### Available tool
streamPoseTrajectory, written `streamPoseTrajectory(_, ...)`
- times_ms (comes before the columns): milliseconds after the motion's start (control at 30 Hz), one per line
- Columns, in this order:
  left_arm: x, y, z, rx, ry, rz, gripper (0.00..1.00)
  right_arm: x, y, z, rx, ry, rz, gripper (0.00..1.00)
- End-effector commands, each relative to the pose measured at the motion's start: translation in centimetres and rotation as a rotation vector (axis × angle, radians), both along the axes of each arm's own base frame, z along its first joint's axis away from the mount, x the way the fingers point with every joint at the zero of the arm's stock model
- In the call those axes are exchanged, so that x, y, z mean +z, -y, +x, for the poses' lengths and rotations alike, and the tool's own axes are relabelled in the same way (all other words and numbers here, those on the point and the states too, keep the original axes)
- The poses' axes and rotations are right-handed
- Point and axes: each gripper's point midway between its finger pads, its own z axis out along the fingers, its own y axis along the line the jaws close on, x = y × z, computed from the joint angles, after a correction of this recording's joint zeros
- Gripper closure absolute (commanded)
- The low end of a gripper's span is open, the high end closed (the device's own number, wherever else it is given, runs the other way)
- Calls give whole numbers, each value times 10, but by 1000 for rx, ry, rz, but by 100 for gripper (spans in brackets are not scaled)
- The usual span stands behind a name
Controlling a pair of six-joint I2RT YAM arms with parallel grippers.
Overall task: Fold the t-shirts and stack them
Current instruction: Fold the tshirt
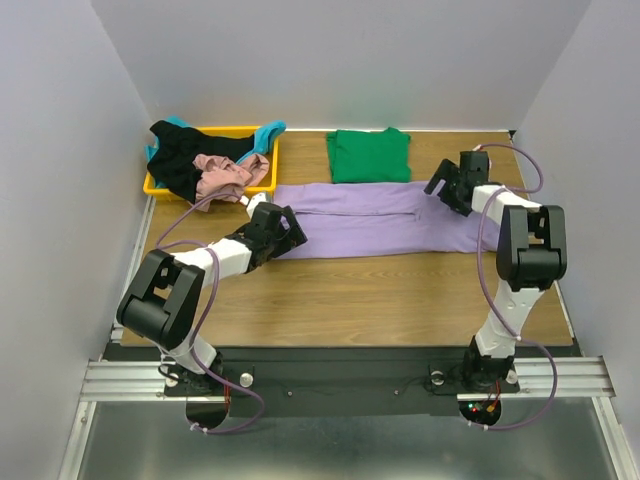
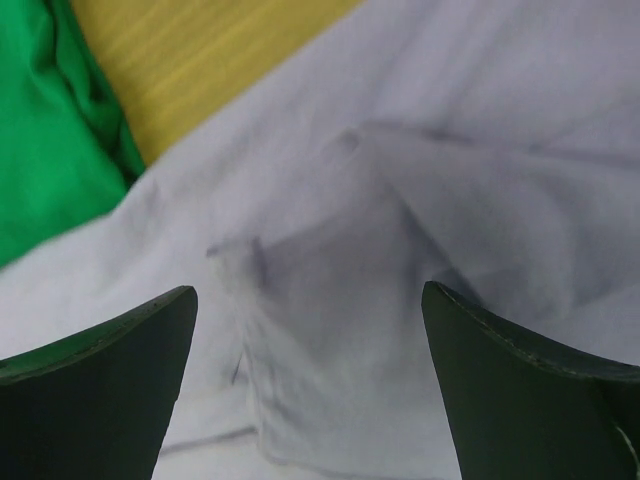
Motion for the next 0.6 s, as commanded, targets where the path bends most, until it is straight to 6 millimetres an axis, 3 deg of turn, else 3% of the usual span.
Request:
streamPoseTrajectory(0,-42,-27,-33,23,-159,120,2,8,29,24,-96,40,-114,0)
streamPoseTrajectory(233,-49,-28,-40,15,-179,117,2,10,72,47,-208,40,-267,0)
streamPoseTrajectory(333,-49,-29,-40,16,-179,120,2,22,83,70,-206,74,-326,0)
streamPoseTrajectory(367,-48,-28,-39,15,-176,120,2,41,86,87,-181,116,-362,0)
streamPoseTrajectory(400,-49,-29,-39,17,-180,122,2,47,88,96,-161,134,-385,0)
streamPoseTrajectory(433,-48,-28,-39,13,-179,122,2,35,90,104,-141,118,-412,0)
streamPoseTrajectory(500,-47,-29,-38,15,-176,126,2,45,96,127,-112,149,-470,0)
streamPoseTrajectory(567,-44,-28,-37,15,-171,121,2,61,97,134,-117,177,-481,0)
